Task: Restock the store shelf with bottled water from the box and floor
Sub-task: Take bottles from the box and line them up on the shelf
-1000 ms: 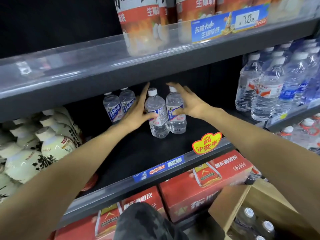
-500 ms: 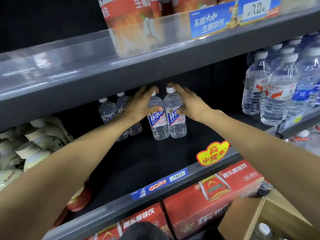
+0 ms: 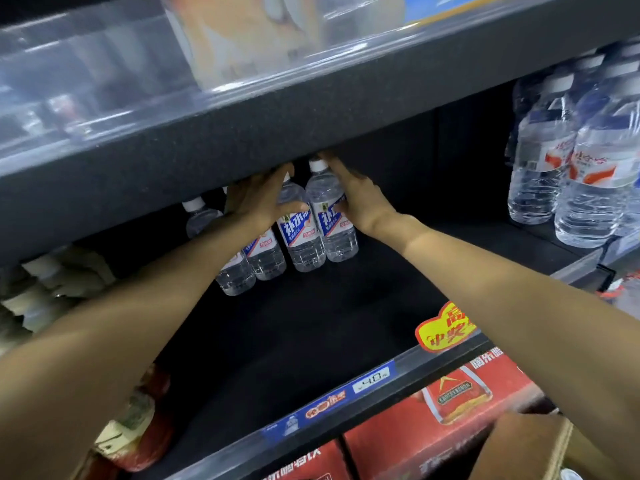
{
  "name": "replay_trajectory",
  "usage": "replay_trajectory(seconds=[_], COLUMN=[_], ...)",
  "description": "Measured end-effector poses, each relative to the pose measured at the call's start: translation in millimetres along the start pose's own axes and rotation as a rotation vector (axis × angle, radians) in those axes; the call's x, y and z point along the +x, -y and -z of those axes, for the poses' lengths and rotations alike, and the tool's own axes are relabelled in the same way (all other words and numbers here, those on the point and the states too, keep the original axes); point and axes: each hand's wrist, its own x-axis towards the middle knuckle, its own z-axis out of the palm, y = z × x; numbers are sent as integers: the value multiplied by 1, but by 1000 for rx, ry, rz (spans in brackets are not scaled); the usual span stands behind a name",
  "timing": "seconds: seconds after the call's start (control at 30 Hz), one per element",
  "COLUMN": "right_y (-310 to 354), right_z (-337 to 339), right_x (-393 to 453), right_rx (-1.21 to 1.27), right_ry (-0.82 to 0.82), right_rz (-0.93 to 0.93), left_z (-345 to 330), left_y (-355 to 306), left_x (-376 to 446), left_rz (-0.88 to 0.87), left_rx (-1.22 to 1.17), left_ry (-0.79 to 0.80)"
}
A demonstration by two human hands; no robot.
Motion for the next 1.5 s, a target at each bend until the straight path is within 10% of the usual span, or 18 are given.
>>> replay_trajectory(seconds=[0.87,1.5], right_y=[1,-11], right_z=[-12,128], right_x=[2,-171], right_rx=[52,-740], right_ry=[146,81], right_rz=[-19,70], left_z=[12,48], left_y=[9,-137], left_x=[-8,-74], left_rz=[4,-277], left_rx=[49,69], left_ry=[101,37])
